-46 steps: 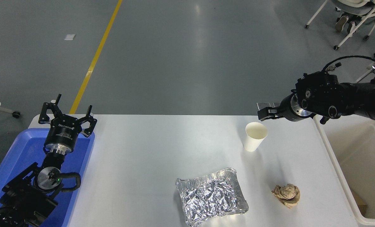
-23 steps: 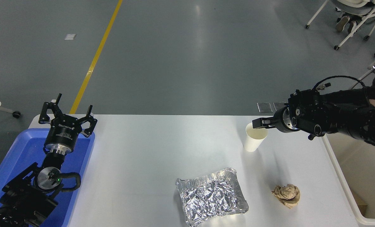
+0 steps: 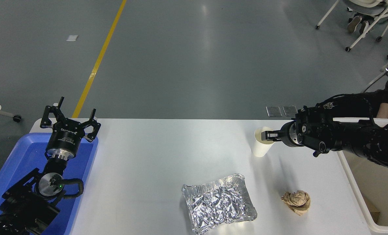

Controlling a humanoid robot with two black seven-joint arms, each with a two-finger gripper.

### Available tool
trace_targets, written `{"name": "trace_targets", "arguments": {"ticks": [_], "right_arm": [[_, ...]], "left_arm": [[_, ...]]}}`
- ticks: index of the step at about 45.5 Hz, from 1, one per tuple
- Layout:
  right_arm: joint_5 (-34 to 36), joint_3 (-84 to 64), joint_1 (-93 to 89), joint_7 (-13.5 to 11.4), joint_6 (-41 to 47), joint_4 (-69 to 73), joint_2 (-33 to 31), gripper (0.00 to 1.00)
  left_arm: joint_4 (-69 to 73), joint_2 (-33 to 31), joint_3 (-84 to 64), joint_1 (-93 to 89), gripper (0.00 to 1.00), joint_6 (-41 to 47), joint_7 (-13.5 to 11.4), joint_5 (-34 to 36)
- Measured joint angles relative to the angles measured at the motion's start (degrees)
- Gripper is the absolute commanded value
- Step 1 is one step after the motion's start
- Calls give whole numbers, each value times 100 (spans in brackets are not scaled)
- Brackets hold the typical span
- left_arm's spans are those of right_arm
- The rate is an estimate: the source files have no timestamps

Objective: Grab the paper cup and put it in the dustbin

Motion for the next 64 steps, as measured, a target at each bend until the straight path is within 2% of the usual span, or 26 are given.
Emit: {"name": "trace_targets", "arguments": {"ticks": [25, 31, 46, 53, 64], "right_arm": [[65, 14, 168, -21, 38, 82, 39, 0], [89, -15, 560, -23, 192, 366, -155, 0], [104, -117, 2820, -26, 1663, 1607, -1239, 0], [162, -423, 3879, -26, 2246, 2003, -1447, 0], [462, -1092, 5150, -24, 2650, 2659, -1563, 0]], "left_arm": [[-1, 0, 4, 0, 100, 5, 0, 0], [-3, 0, 7, -1, 100, 5, 0, -2], [-2, 0, 9, -1, 100, 4, 0, 0], [-1, 0, 9, 0, 100, 4, 0, -1], [1, 0, 9, 0, 100, 4, 0, 0]]}}
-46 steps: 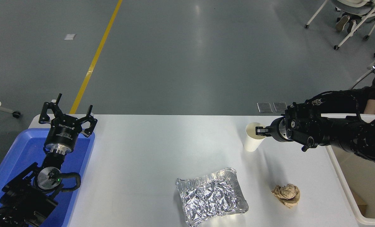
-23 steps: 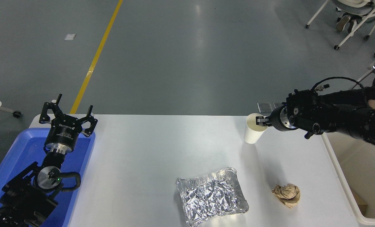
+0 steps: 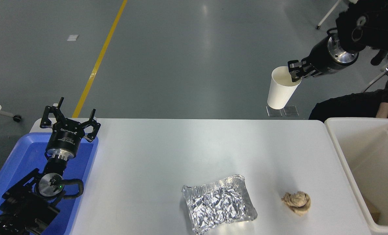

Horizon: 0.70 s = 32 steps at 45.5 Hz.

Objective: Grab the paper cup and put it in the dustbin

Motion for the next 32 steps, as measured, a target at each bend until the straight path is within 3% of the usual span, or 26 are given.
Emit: {"name": "trace_targets", "arguments": {"ticks": [24, 32], "right_arm": [[172, -529, 1027, -8, 252, 486, -77, 0], [127, -856, 1038, -52, 143, 501, -443, 0]], "left_arm": [[1, 0, 0, 0, 100, 4, 0, 0], [2, 0, 0, 0, 100, 9, -14, 0]]}}
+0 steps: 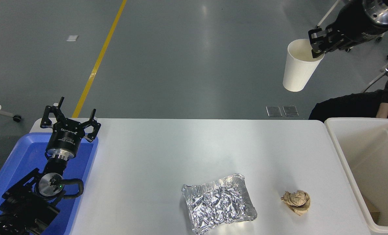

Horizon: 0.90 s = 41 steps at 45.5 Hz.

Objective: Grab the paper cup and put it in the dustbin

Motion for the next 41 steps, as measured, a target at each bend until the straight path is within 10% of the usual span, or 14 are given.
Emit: {"name": "trace_targets", "arguments": {"ticks": [23, 41], "right_arm": [[-282, -345, -2213, 12, -1681, -1026, -2337, 0], [-158, 2810, -6396, -66, -3241, -2153, -2368, 0]], "left_arm": [[0, -1, 0, 0, 100, -6, -3, -1], [1, -1, -3, -1, 100, -6, -5, -2]]}}
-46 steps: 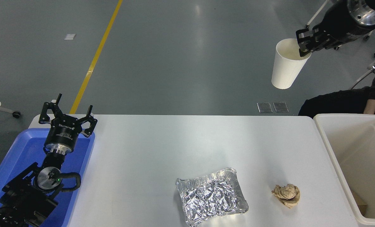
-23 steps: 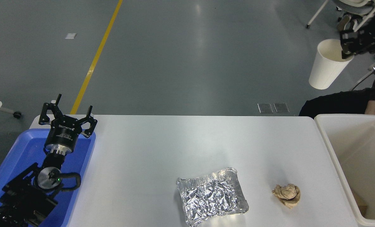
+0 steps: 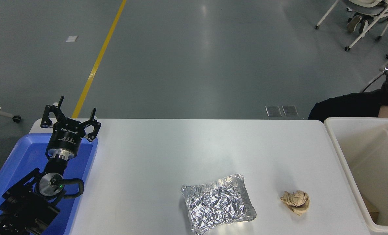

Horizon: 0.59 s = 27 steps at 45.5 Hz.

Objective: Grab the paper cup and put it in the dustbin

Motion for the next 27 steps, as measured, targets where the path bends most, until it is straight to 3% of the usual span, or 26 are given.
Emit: {"name": "trace_targets", "arguments": {"ticks": [19, 20, 22, 23, 27], "right_arm": [[325, 2157, -2305, -11, -632, -1672, 1298, 0], [332, 2231, -2368, -11, -656, -1747, 1352, 16], [343, 2311, -2442, -12, -677, -1829, 1421, 79], [346, 2350, -2481, -12, -685, -1865, 1455, 100], [362, 2490, -2604, -12, -717, -2003, 1574, 100]], "left_arm": [[-1, 1, -3, 1, 100, 2, 0, 2], [-1, 1, -3, 1, 100, 3, 0, 1], [-1, 1, -4, 1, 100, 4, 0, 2], [-1, 1, -4, 1, 100, 5, 0, 2], [-1, 1, -5, 1, 100, 6, 1, 2]]}}
